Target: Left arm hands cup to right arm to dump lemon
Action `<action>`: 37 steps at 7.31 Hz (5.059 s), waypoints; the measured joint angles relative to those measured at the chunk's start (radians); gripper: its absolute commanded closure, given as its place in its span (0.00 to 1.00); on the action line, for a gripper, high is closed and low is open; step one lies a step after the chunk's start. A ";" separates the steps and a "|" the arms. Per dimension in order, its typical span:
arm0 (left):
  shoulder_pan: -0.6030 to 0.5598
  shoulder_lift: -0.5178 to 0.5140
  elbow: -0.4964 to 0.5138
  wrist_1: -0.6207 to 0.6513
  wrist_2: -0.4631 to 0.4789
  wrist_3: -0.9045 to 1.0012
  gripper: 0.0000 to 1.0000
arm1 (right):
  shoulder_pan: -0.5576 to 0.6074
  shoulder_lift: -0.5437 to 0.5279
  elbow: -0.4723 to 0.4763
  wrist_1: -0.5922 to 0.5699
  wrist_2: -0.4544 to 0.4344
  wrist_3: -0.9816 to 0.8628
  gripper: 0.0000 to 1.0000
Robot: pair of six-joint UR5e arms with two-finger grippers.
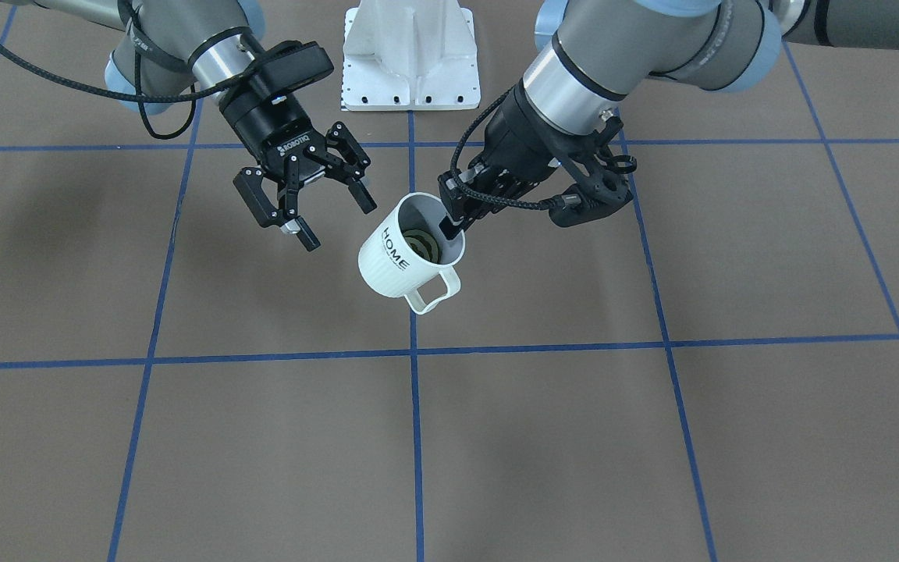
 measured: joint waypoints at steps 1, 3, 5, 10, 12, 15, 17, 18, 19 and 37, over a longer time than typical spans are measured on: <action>0.001 -0.001 0.000 -0.001 -0.001 -0.001 1.00 | -0.014 0.003 -0.002 0.015 -0.012 0.000 0.06; 0.016 -0.002 -0.005 -0.001 -0.001 -0.002 1.00 | -0.027 0.004 -0.004 0.026 -0.022 -0.003 0.06; 0.037 -0.007 -0.011 -0.001 0.000 -0.002 1.00 | -0.037 0.005 -0.004 0.027 -0.044 -0.005 0.06; 0.074 -0.022 -0.015 0.000 0.008 -0.007 1.00 | -0.040 0.006 -0.005 0.027 -0.066 -0.009 0.06; 0.081 -0.023 -0.017 0.000 0.009 -0.008 1.00 | -0.041 0.006 -0.006 0.027 -0.073 -0.009 0.06; 0.083 -0.029 -0.019 0.000 0.007 -0.008 1.00 | -0.041 0.006 -0.006 0.027 -0.074 -0.010 0.05; 0.083 -0.037 -0.019 0.000 0.005 -0.009 1.00 | -0.043 0.005 -0.006 0.027 -0.078 -0.011 0.05; 0.083 -0.038 -0.019 0.000 0.004 -0.009 1.00 | -0.049 0.005 -0.006 0.027 -0.091 -0.011 0.05; 0.083 -0.039 -0.019 0.000 0.004 -0.009 1.00 | -0.056 0.006 -0.006 0.027 -0.105 -0.011 0.06; -0.350 0.559 -0.130 0.045 -0.147 1.066 0.00 | 0.189 -0.287 0.084 0.031 -0.070 0.336 0.70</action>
